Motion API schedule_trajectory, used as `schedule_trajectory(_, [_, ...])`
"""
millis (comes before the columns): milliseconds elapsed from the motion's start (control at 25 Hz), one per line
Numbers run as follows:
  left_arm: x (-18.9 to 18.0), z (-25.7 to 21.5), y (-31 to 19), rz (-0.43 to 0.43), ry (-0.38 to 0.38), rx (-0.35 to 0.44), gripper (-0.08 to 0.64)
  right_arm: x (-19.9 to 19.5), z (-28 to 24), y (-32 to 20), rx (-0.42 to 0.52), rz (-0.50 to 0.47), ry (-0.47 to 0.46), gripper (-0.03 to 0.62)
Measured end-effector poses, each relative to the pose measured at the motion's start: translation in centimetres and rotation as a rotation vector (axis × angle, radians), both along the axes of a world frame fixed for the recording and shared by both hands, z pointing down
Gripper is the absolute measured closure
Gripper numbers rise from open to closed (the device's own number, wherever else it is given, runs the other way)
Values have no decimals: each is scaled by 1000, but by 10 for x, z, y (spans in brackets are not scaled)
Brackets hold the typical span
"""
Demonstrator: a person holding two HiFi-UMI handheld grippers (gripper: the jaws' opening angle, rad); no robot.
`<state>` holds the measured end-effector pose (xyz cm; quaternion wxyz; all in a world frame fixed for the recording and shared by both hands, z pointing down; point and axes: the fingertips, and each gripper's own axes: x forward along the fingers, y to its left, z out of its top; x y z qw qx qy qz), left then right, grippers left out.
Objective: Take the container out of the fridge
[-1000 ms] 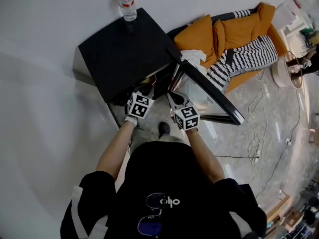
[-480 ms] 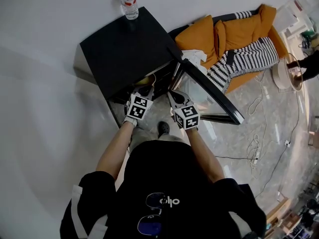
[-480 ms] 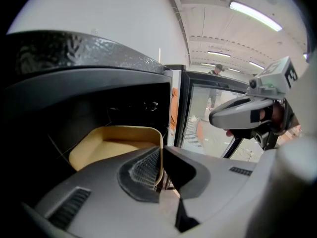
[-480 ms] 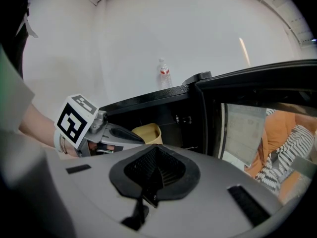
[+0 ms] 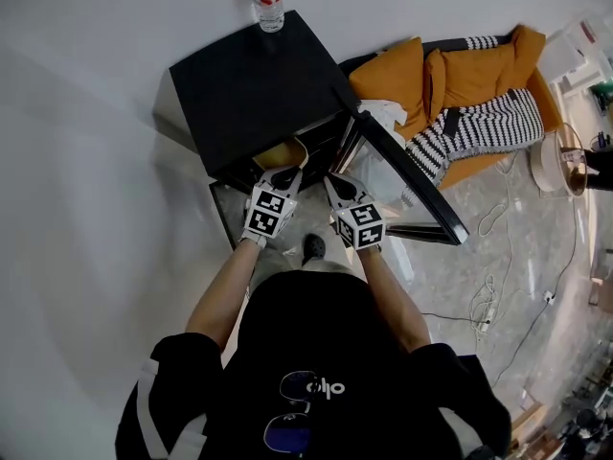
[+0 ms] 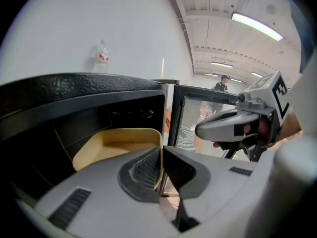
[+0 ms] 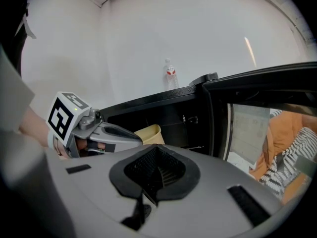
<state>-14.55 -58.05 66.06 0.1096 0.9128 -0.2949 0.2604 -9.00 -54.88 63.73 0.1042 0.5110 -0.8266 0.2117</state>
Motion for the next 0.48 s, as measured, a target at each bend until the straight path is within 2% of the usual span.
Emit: schedule_trajectory(480, [-14,-36,51,-100,153,15,540,-14,-7,20,12,-81,-9,584])
